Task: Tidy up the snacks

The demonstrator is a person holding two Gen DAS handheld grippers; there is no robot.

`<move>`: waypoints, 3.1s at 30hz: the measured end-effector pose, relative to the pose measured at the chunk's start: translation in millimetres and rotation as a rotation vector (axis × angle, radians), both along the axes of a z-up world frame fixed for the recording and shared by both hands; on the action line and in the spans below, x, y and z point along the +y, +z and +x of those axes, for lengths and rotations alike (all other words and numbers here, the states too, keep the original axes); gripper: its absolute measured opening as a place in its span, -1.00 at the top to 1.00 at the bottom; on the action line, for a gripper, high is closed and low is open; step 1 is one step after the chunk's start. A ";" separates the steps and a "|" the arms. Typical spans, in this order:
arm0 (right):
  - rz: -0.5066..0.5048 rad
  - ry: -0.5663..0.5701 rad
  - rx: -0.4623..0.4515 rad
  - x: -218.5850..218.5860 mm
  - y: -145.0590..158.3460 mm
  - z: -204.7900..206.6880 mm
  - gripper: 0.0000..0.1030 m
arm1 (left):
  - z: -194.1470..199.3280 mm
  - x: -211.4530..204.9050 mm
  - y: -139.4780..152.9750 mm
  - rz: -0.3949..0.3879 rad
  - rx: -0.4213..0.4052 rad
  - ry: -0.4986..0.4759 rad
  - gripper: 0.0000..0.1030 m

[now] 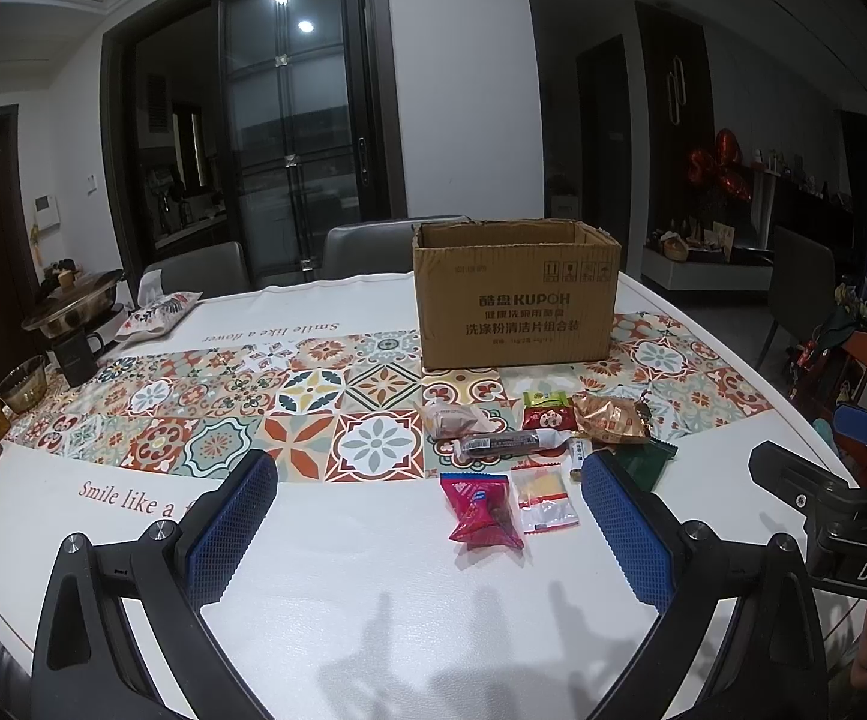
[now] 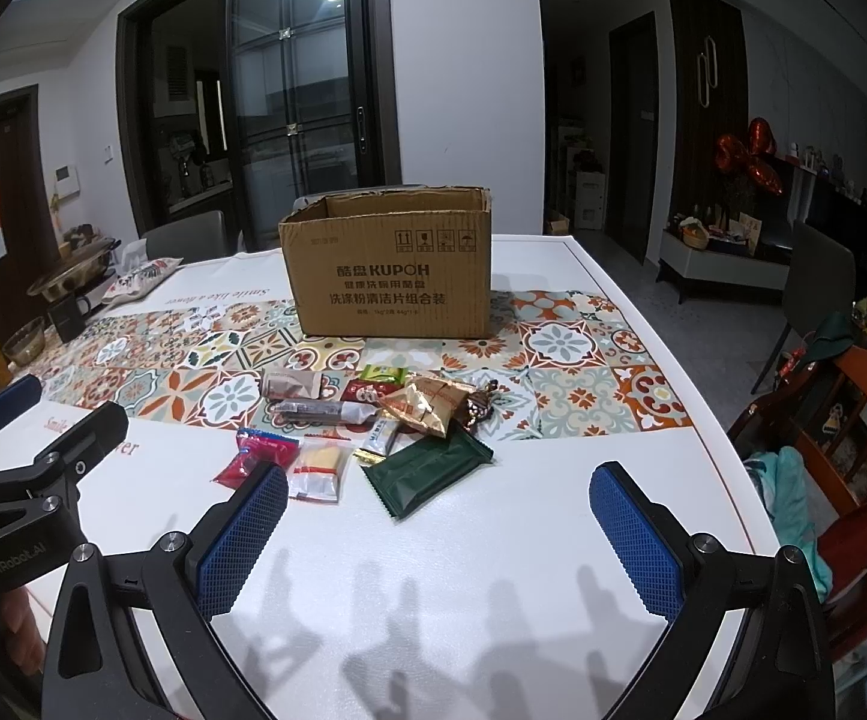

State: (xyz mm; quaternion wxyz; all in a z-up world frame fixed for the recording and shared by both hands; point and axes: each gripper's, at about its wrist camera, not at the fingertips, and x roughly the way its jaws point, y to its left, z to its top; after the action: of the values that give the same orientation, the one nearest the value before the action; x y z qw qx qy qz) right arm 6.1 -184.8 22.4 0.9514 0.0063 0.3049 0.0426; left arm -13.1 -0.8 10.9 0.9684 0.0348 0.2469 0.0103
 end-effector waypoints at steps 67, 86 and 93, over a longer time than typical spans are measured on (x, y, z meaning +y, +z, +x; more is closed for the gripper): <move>0.086 -0.197 0.402 13.0 -100.6 146.4 -0.50 | 123.7 1.1 -96.7 -0.165 0.369 -0.052 -0.43; -0.062 -0.129 0.383 20.4 -105.2 135.8 -0.04 | 133.8 -4.0 -114.9 -0.175 0.445 -0.071 -0.15; 0.004 -0.099 0.405 15.4 -101.9 127.4 0.04 | 132.1 -2.1 -116.1 -0.184 0.448 -0.078 0.23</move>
State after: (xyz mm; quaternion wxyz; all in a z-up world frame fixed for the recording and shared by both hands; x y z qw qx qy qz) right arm 133.4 -169.4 -79.5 0.8716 0.0317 0.4892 -0.0055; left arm 118.9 -2.9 -105.1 0.8883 -0.0424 0.4536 -0.0574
